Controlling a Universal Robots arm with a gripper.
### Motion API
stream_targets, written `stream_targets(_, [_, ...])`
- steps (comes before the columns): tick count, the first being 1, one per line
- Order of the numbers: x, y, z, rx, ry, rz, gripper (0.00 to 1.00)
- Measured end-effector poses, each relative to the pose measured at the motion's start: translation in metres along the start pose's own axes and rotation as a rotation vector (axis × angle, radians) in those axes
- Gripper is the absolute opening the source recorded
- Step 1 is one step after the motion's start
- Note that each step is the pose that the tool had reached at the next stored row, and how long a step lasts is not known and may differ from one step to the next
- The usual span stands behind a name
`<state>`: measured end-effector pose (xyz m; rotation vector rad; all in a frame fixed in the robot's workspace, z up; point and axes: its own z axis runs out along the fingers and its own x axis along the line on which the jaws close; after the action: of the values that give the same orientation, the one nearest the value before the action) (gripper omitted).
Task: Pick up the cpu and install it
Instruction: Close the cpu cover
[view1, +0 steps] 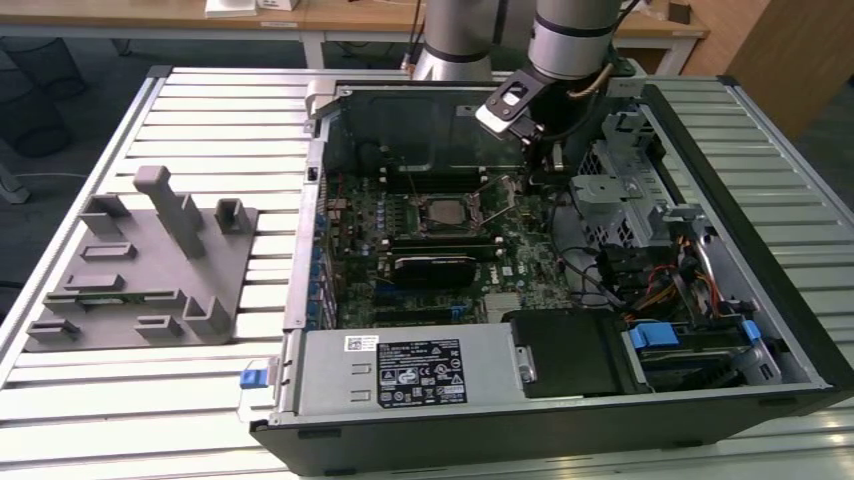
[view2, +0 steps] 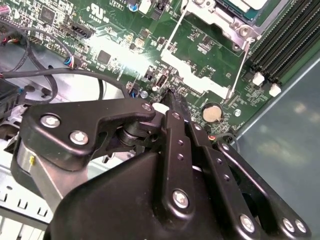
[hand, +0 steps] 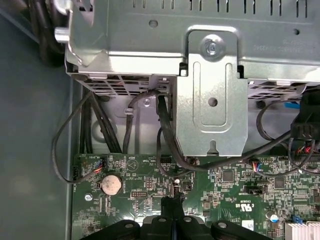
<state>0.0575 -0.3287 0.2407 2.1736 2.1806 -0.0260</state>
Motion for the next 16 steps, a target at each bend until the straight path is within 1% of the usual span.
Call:
stream_targets(9, [0.0001,-0.0003,0.0007,0.0001,0.0001,0.0,0.11])
stream_targets(16, [0.0001,-0.007,0.0011,0.0002,-0.0001,0.0,0.11])
